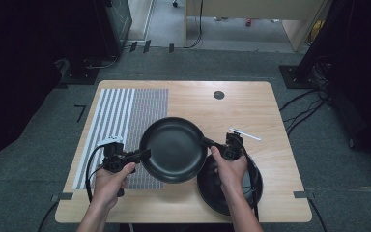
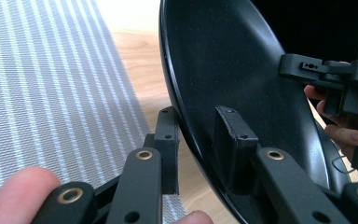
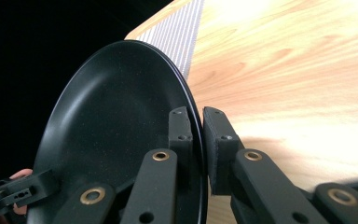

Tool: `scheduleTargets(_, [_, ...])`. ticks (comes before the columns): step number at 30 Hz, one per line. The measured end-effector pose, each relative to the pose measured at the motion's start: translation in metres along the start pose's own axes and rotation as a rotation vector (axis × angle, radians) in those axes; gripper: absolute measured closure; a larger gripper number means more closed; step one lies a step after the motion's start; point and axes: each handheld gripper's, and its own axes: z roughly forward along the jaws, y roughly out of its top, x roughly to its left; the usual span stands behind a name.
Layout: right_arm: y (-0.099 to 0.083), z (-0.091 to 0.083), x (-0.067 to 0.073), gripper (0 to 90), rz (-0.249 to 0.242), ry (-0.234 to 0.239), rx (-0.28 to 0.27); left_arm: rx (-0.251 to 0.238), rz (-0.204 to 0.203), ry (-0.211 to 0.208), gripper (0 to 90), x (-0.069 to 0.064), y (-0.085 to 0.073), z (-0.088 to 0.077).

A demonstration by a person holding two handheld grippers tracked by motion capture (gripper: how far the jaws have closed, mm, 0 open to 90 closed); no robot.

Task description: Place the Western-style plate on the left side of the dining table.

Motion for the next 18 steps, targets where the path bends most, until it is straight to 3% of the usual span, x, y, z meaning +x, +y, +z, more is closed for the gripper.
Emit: scheduleTargets(18, [0.011,0.069,0.038,83.2,-0.039,0.025,0.056,-0.048,-0.083,0.055,72.4,0.055,0.014,-0.027])
